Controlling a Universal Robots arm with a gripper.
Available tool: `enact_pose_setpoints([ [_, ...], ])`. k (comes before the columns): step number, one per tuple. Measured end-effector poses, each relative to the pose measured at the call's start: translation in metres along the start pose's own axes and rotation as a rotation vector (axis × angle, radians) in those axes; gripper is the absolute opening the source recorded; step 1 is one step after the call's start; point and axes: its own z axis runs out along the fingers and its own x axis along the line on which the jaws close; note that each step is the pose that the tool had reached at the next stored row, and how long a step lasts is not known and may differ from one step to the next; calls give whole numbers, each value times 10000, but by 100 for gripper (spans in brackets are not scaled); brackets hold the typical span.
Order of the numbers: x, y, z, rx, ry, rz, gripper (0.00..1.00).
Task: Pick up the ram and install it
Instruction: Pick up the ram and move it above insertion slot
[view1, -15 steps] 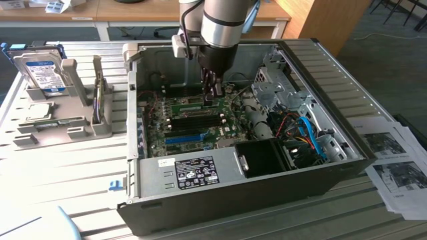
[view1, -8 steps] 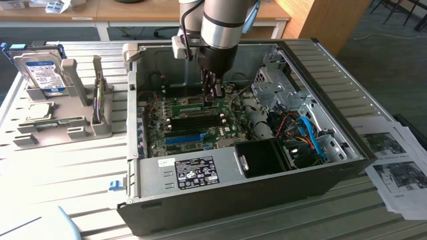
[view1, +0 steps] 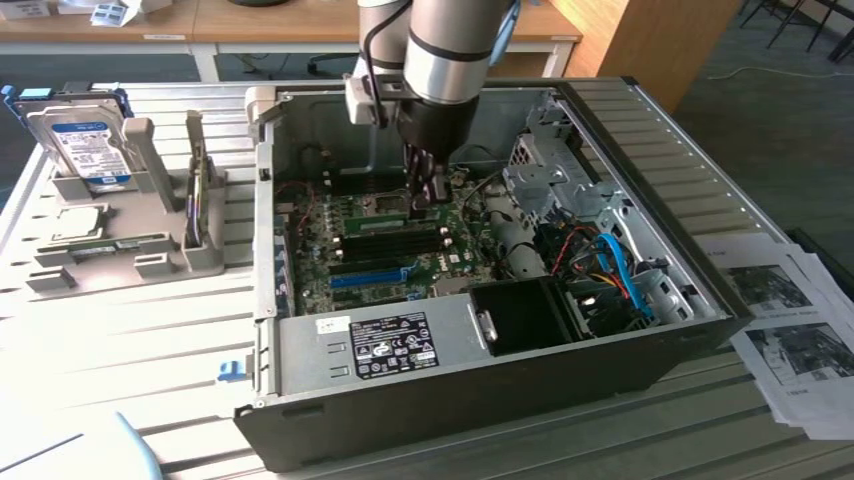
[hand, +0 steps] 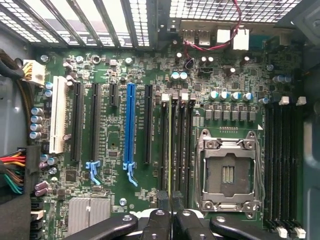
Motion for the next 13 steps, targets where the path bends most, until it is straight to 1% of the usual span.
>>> enact_pose_setpoints([
  [3,24,0,0,0,0,-1,11],
  [8,27,0,0,0,0,-1,11],
  [13,27,-1,30,-1,1,-1,11],
])
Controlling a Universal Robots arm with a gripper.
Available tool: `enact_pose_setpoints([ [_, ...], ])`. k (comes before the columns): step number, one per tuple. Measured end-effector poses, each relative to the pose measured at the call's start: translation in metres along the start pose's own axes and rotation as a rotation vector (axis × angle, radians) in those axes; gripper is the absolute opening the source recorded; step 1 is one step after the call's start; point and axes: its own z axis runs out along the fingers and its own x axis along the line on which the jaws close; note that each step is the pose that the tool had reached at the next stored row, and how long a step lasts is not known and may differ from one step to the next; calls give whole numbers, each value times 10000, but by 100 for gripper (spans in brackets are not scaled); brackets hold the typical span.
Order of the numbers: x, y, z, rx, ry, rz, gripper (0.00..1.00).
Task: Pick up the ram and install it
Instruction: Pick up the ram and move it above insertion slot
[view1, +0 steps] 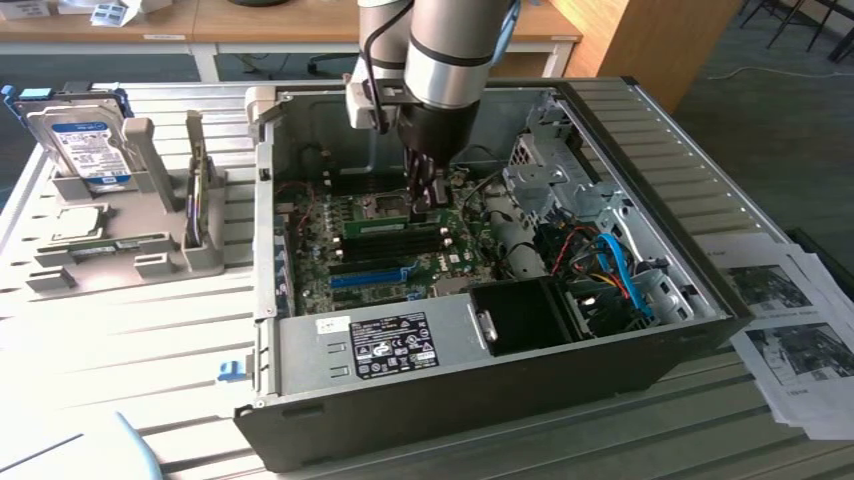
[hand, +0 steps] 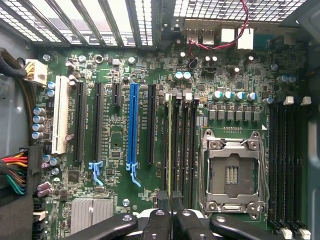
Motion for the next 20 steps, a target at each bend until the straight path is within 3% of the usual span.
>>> enact_pose_setpoints([
  [11,1,-4,81,1,-1,0,11],
  [20,1,-4,85,3,-9,206,11],
])
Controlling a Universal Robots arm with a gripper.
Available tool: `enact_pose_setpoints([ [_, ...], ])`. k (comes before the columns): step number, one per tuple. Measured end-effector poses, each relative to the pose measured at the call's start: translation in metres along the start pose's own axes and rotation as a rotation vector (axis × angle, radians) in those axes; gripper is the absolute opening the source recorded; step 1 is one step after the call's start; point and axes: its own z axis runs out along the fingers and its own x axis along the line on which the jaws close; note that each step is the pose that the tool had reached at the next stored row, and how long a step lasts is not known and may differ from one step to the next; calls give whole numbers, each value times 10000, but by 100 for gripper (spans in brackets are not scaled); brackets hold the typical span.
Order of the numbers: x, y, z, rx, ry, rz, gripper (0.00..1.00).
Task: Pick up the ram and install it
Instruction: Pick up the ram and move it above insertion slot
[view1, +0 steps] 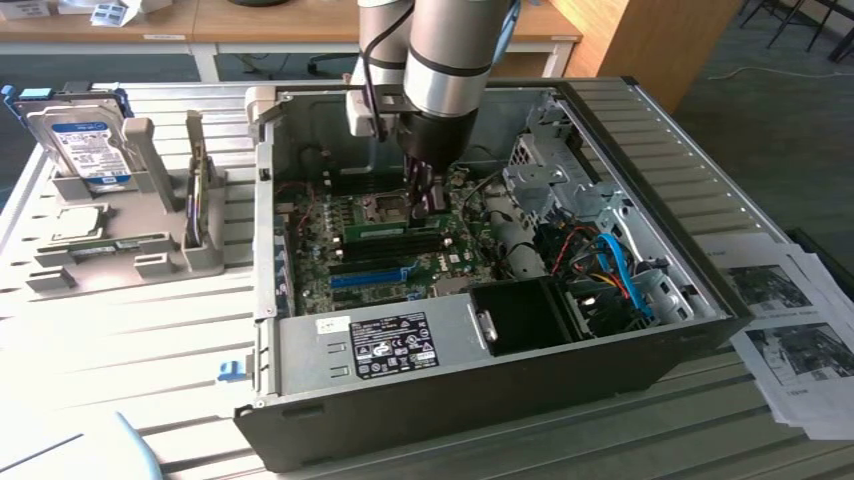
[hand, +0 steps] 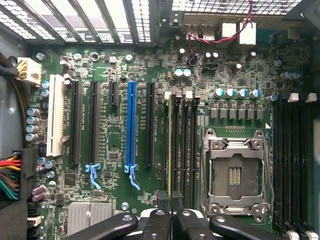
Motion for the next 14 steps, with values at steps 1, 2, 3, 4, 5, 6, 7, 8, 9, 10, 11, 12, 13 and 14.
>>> enact_pose_setpoints([
  [1,0,0,1,1,-4,59,11],
  [2,0,0,1,1,-4,73,11],
  [3,0,0,1,2,-5,73,11],
  [4,0,0,1,1,-5,74,11],
  [5,0,0,1,1,-5,74,11],
  [6,0,0,1,2,-6,74,11],
  [7,0,0,-2,1,-5,74,11],
  [8,0,0,-12,2,-5,73,11],
  [9,0,1,-26,1,-4,74,11],
  [10,-1,2,-43,1,-5,74,11],
  [11,-1,3,-62,2,-5,74,11],
  [12,-1,4,-81,1,-5,74,11],
  [13,-2,5,-101,2,-6,75,11],
  [14,-2,6,-124,2,-5,74,11],
])
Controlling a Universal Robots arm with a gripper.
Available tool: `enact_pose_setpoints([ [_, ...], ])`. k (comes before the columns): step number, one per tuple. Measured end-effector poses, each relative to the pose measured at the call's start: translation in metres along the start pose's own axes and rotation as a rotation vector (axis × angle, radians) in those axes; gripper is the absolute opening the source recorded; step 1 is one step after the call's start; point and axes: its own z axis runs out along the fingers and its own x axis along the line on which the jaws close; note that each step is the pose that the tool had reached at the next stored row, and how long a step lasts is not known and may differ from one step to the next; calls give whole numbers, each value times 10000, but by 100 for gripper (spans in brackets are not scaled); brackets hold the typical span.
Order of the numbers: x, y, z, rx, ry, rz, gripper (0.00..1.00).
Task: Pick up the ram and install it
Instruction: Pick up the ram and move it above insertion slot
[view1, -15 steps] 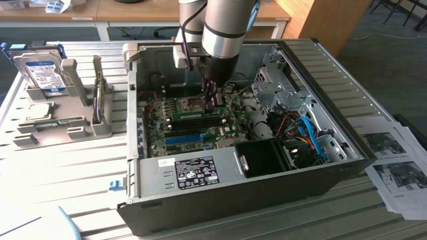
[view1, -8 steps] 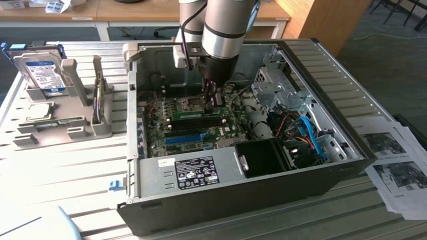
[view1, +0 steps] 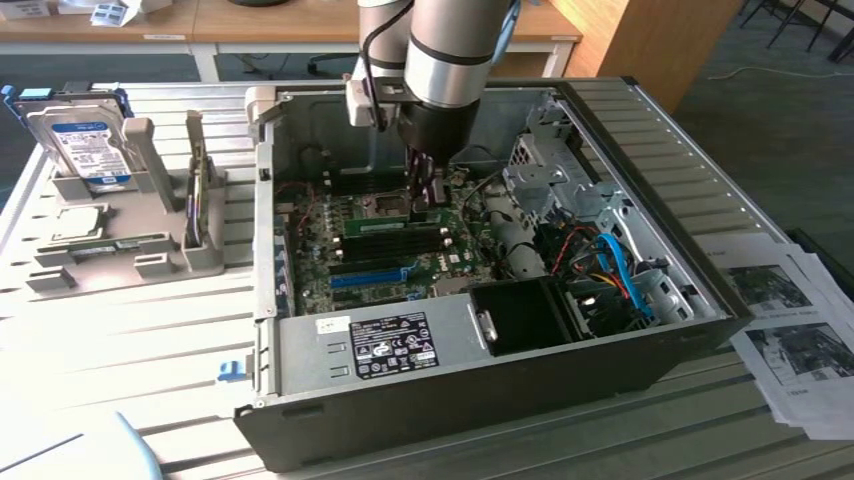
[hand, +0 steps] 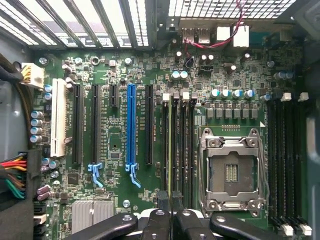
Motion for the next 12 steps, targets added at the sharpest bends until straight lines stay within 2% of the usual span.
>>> enact_pose_setpoints([
  [12,-4,10,-302,-1,5,0,11],
])
